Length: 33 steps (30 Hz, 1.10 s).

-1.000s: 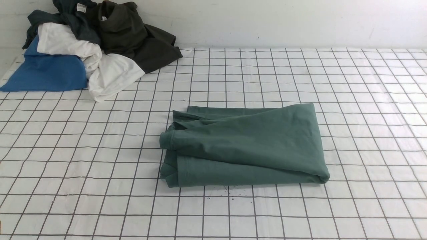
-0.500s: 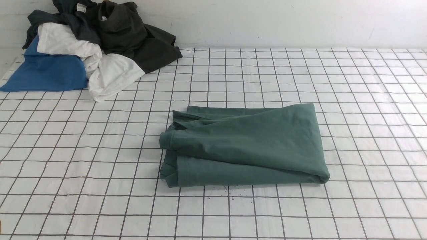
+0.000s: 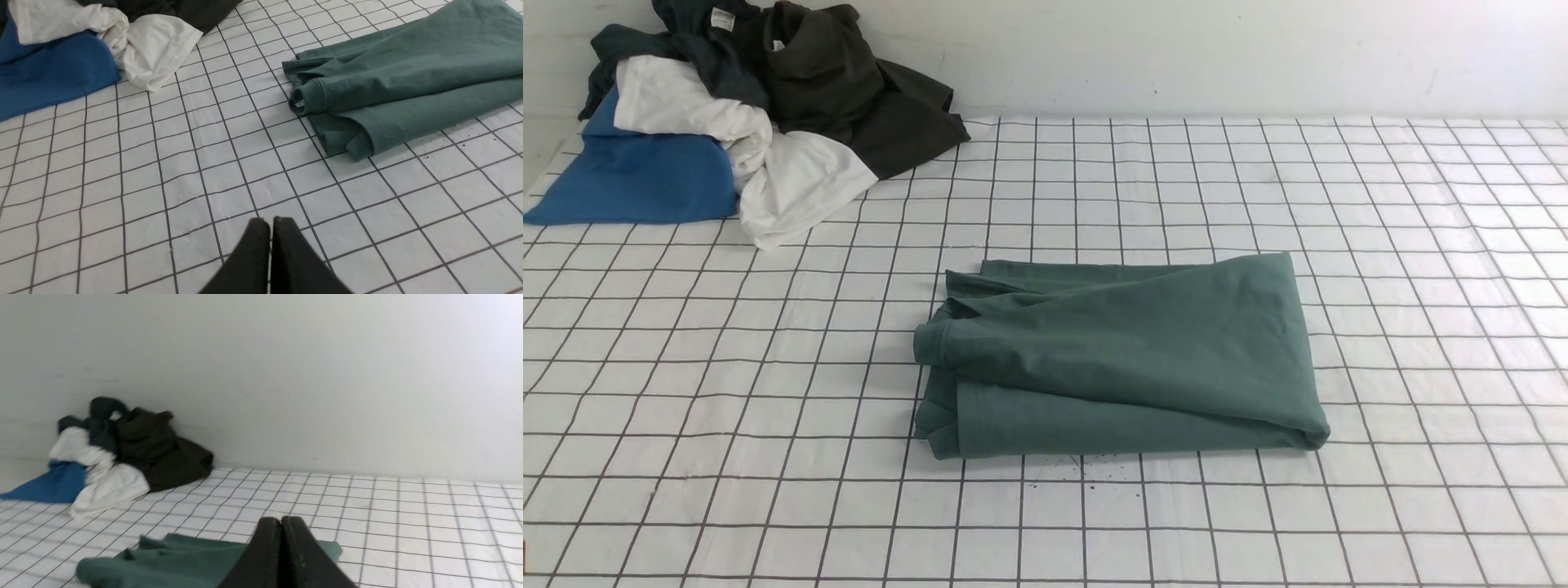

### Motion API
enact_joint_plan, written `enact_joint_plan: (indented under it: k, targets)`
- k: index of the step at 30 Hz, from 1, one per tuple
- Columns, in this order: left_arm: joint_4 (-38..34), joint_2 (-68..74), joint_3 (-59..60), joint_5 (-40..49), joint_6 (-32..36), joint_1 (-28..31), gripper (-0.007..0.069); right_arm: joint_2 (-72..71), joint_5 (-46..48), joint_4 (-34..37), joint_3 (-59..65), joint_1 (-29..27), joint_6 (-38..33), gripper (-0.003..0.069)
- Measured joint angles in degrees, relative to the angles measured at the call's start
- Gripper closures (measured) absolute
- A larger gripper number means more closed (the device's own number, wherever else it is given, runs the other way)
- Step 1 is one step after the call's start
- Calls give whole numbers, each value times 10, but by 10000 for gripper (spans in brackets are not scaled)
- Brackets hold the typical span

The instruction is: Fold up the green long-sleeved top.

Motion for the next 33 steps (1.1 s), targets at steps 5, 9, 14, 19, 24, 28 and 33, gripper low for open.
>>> enact_joint_plan:
  k: [5, 9, 14, 19, 24, 28, 33]
  targets:
    - [0, 0, 0, 0, 0, 0, 631, -54, -45, -19, 124, -95, 52, 673]
    - [0, 0, 0, 0, 0, 0, 631, -83, -26, -64, 179, -130, 96, 673]
    - [0, 0, 0, 1, 0, 0, 631, -86, 20, -109, 197, -135, 138, 673]
    - [0, 0, 0, 1, 0, 0, 631, -86, 33, -113, 196, -136, 133, 673]
    - [0, 0, 0, 1, 0, 0, 631, -86, 33, -113, 196, -136, 128, 673]
    - [0, 0, 0, 1, 0, 0, 631, -86, 34, -113, 196, -136, 127, 673]
    - [0, 0, 0, 1, 0, 0, 631, -86, 34, -113, 196, -136, 127, 673]
